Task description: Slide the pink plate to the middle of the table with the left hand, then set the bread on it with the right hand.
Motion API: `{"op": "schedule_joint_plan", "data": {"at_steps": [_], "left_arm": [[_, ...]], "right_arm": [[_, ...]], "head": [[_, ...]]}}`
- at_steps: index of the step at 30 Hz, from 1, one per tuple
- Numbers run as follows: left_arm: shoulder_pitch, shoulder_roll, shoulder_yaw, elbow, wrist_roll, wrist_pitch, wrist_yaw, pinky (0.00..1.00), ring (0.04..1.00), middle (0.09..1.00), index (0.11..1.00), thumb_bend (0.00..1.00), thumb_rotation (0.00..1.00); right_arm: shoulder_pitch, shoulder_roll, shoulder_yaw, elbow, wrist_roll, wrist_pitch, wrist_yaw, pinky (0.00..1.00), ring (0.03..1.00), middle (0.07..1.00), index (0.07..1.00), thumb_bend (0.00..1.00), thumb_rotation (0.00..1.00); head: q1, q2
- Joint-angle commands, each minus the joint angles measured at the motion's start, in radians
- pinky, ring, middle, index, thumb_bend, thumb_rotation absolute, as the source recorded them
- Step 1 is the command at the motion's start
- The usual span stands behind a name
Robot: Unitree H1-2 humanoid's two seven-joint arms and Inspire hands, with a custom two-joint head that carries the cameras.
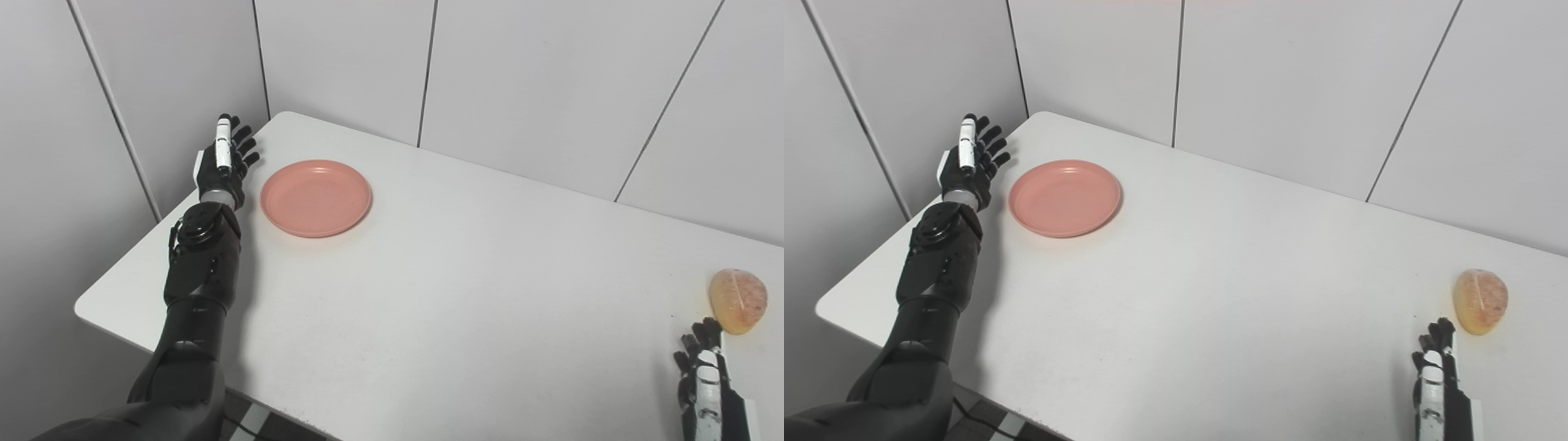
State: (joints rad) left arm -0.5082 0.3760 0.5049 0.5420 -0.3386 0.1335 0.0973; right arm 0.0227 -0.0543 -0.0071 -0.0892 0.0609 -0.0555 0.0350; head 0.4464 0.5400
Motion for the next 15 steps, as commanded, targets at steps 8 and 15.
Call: {"op": "schedule_joint_plan", "data": {"at_steps": [8, 15], "left_arm": [[-0.043, 0.027, -0.014, -0.004, -0.014, -0.043, -0.021, 0.87, 0.896, 0.895, 0.890, 0.37, 1.00], [-0.038, 0.021, -0.022, 0.004, -0.014, -0.049, -0.018, 0.90, 0.901, 0.897, 0.892, 0.37, 1.00]], "right_arm": [[-0.001, 0.000, -0.008, -0.029, 0.016, 0.005, 0.004, 1.00, 1.000, 1.000, 1.000, 0.13, 1.00], [-0.001, 0.002, -0.008, -0.028, 0.010, -0.002, -0.001, 1.00, 1.000, 1.000, 1.000, 0.11, 1.00]], "head": [[0.001, 0.006], [-0.001, 0.009]]}}
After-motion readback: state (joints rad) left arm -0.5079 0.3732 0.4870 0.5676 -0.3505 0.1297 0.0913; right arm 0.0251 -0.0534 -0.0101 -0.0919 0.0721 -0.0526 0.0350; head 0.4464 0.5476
